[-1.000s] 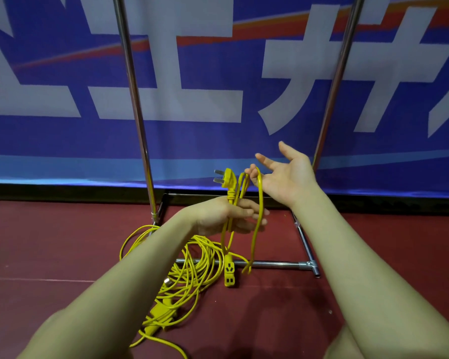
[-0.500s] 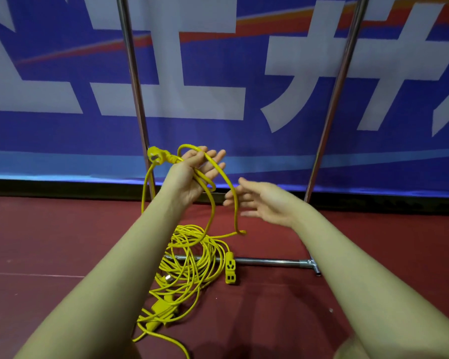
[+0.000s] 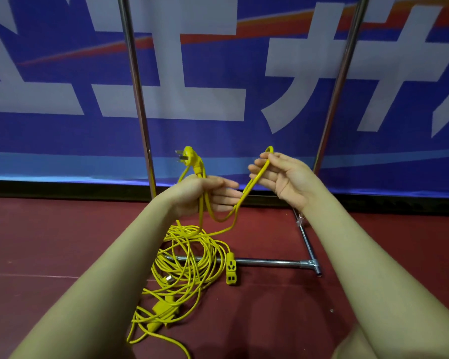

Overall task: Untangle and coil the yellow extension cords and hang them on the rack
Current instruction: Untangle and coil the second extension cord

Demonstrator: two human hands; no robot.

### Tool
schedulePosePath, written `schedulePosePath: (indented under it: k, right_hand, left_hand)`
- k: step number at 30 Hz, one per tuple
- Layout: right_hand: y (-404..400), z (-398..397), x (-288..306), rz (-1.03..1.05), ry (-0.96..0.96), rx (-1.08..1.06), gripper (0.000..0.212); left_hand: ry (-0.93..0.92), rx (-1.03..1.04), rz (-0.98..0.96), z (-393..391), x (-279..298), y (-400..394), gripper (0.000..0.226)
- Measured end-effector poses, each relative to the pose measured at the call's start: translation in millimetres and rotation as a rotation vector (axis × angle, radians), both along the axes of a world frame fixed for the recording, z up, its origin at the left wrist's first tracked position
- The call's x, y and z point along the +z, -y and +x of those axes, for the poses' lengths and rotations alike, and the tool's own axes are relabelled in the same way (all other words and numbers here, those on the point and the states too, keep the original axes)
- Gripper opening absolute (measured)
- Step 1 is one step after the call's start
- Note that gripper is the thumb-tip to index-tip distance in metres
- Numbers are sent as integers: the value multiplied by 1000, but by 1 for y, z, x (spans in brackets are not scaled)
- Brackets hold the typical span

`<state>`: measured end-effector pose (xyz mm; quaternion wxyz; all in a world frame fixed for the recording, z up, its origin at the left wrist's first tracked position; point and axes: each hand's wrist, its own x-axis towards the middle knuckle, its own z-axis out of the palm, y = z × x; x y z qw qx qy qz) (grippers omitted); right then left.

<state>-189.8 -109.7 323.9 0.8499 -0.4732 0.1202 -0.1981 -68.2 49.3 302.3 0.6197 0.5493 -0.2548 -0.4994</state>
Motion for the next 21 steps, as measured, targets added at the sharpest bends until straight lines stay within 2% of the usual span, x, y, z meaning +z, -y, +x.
schedulePosePath:
  k: [8,11,14,17,21]
  right_hand:
    - [5,9,6,217,110,-96,21]
    - [10,10,5,248,122,-123,20]
    - [12,8,1,163,58,-110,21]
    - [5,7,-5,-15,-86,-48,18]
    - [-13,7,-16,-292,-212,206,17]
  left_hand:
    - [200,-254,-43,-19,-11,8,23]
    - [181,-191,-145,-21,-8,11,8]
    - [98,-31,-246,-19,-3,12,14]
    - [-2,111,-371,-13,5,11,20]
    - [-119,268,-541,-11,18,11,23]
